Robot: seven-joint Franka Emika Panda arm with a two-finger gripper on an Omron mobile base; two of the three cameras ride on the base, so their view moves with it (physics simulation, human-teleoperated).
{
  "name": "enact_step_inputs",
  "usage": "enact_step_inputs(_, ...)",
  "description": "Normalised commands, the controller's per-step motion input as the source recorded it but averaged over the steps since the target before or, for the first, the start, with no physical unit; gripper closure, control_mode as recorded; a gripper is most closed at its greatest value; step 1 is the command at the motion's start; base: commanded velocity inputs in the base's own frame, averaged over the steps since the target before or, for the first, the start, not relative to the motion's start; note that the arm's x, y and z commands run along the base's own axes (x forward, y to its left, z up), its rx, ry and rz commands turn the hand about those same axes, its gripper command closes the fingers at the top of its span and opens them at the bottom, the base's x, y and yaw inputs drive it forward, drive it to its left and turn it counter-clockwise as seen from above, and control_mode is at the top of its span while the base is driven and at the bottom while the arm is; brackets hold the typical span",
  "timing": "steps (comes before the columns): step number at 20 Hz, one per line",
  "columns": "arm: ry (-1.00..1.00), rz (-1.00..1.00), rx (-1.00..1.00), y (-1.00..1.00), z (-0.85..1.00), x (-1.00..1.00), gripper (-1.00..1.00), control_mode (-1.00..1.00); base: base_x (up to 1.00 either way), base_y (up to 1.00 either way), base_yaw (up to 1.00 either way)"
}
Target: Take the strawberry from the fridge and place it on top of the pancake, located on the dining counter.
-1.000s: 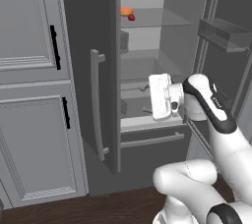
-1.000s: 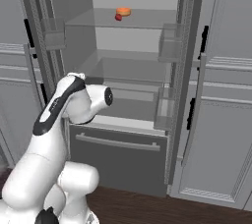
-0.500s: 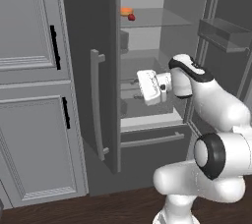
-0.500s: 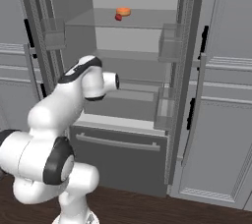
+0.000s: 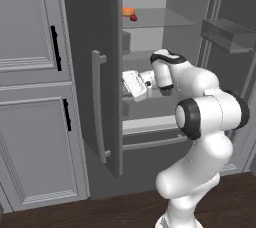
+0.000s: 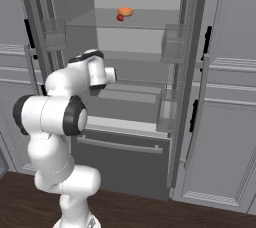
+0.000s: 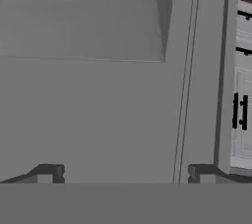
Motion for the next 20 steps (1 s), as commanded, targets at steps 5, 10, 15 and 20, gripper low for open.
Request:
enact_step_inputs(5,0.00,0.03,0.00,0.75,-0.07,0.05,-1.00,-1.00,0.00,0.00,0.00)
enact_step_inputs(10,0.00,0.00,-0.02,0.79,0.00,0.00,-1.00,-1.00,0.00,0.00,0.00)
enact_step_inputs(15,0.00,0.00,-0.02,0.82,0.00,-0.03,-1.00,-1.00,0.00,0.00,0.00)
enact_step_inputs(20,0.00,0.00,0.00,0.63,0.00,-0.07,-1.00,-1.00,0.00,0.00,0.00)
